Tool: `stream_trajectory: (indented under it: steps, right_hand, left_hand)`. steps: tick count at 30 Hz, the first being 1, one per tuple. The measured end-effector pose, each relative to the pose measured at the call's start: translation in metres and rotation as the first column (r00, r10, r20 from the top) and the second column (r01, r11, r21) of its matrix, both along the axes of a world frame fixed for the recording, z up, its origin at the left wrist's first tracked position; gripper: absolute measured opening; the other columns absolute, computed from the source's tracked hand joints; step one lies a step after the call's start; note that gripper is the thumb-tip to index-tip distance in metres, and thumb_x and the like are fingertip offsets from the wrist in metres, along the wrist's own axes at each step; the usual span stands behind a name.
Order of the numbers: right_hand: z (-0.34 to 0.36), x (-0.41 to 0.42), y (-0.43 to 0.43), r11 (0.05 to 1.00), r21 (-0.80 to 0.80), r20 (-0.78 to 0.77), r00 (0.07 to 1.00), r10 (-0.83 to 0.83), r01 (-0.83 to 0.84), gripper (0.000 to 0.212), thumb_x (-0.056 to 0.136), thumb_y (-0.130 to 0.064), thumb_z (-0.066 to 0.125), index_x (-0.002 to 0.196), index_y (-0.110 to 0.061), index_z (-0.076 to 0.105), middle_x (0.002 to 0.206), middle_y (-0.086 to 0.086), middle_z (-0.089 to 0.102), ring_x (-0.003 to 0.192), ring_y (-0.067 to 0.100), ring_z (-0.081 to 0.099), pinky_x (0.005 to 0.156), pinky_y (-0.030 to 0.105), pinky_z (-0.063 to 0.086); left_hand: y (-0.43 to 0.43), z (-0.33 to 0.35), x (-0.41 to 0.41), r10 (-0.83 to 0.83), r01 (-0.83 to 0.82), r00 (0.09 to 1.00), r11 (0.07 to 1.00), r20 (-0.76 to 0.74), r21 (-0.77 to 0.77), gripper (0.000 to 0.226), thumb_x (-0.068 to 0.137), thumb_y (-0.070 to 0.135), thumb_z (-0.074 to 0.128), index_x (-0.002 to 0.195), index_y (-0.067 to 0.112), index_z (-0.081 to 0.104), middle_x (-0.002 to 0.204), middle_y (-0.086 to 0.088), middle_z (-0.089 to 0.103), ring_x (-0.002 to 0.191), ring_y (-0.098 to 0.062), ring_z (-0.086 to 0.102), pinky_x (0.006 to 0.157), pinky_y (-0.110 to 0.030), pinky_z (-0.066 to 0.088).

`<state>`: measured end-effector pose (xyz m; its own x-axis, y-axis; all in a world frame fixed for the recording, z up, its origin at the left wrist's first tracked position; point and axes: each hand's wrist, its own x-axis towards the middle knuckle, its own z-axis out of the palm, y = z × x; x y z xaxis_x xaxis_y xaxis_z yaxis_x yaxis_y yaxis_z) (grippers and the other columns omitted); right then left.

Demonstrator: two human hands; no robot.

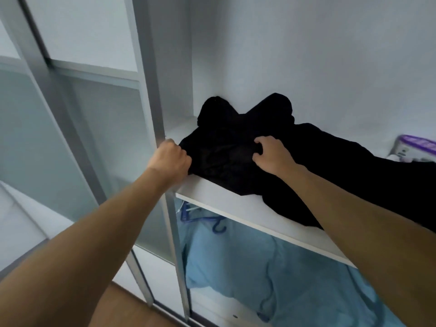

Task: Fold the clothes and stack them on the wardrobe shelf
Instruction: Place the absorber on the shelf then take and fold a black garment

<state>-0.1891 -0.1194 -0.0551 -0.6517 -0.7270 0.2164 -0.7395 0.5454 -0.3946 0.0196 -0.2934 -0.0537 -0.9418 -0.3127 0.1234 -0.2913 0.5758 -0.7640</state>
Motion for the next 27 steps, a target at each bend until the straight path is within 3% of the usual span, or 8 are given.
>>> stream_trajectory:
  steps: [7,13,14,16,18,22,24,27]
  right_hand:
    - [-0.02,-0.035,-0.05,0.986,0.163,0.034,0.999,0.034,-0.04,0.04,0.092,-0.037,0.062,0.129,-0.023,0.058,0.119,0.004,0.066,0.122,0.029,0.054,0.118,0.062,0.009]
    - [-0.01,-0.035,-0.061,0.981,-0.123,0.08,0.984,0.162,-0.151,0.018,0.097,-0.023,0.058,0.106,-0.024,0.074,0.104,-0.003,0.073,0.1,0.019,0.067,0.096,0.04,0.051]
    - [-0.004,-0.032,-0.063,0.962,-0.184,0.115,0.967,0.226,-0.203,0.017,0.096,-0.019,0.059,0.102,-0.022,0.075,0.1,-0.005,0.074,0.096,0.015,0.067,0.091,0.037,0.053]
    - [0.009,-0.02,-0.063,0.917,-0.217,0.164,0.914,0.372,-0.334,0.015,0.093,-0.011,0.062,0.092,-0.017,0.076,0.088,-0.006,0.073,0.086,0.008,0.068,0.085,0.033,0.054]
    - [0.017,-0.005,-0.062,0.885,-0.088,0.213,0.859,0.466,-0.458,0.014,0.091,-0.009,0.064,0.09,-0.015,0.076,0.087,-0.002,0.074,0.085,0.008,0.069,0.084,0.03,0.053]
    - [0.018,0.032,-0.06,0.768,0.28,0.395,0.798,0.455,-0.576,0.011,0.091,-0.014,0.064,0.094,-0.013,0.075,0.091,0.0,0.073,0.082,0.014,0.066,0.083,0.029,0.05]
    - [0.018,0.05,-0.062,0.693,0.424,0.447,0.8,0.4,-0.583,0.01,0.092,-0.02,0.064,0.095,-0.017,0.073,0.078,-0.013,0.065,0.07,-0.001,0.057,0.072,0.02,0.045]
    - [0.022,0.062,-0.07,0.64,0.57,0.466,0.844,0.265,-0.515,0.022,0.092,-0.036,0.066,0.108,-0.021,0.071,0.095,-0.018,0.063,0.093,0.002,0.058,0.085,0.022,0.043]
  left_hand:
    - [-0.054,0.009,-0.002,0.34,-0.336,0.94,0.935,-0.023,0.111,0.016,0.086,0.027,0.049,0.071,0.023,0.047,0.073,0.006,0.058,0.064,-0.02,0.048,0.048,-0.027,0.019]
    - [-0.093,0.008,-0.001,0.536,-0.497,0.843,0.808,-0.047,0.316,0.034,0.092,0.046,0.041,0.089,0.021,0.064,0.07,0.007,0.057,0.064,-0.016,0.054,0.065,-0.028,0.036]
    - [-0.098,0.006,-0.007,0.594,-0.479,0.8,0.715,-0.081,0.509,0.048,0.094,0.055,0.036,0.1,0.017,0.063,0.078,0.004,0.063,0.072,-0.019,0.061,0.071,-0.03,0.039]
    - [-0.102,-0.002,-0.022,0.734,-0.306,0.68,0.279,0.003,0.91,0.063,0.093,0.072,0.027,0.109,0.017,0.052,0.093,-0.005,0.072,0.078,-0.024,0.07,0.073,-0.03,0.049]
    - [-0.1,-0.007,-0.038,0.748,-0.104,0.642,-0.133,0.169,0.986,0.072,0.088,0.081,0.033,0.116,0.017,0.051,0.107,-0.009,0.069,0.074,-0.028,0.07,0.057,-0.027,0.053]
    - [-0.102,-0.016,-0.059,0.691,0.106,0.709,-0.299,0.139,0.948,0.069,0.081,0.066,0.066,0.122,0.011,0.06,0.091,-0.003,0.07,0.07,-0.018,0.069,0.049,-0.024,0.049]
    - [-0.106,-0.019,-0.064,0.657,0.184,0.745,-0.361,0.109,0.914,0.068,0.078,0.06,0.073,0.123,0.011,0.059,0.094,-0.004,0.07,0.079,-0.02,0.069,0.06,-0.03,0.052]
    - [-0.11,-0.021,-0.062,0.562,0.181,0.823,-0.401,0.085,0.898,0.061,0.082,0.047,0.076,0.125,0.007,0.058,0.112,-0.013,0.07,0.097,-0.031,0.07,0.092,-0.043,0.056]
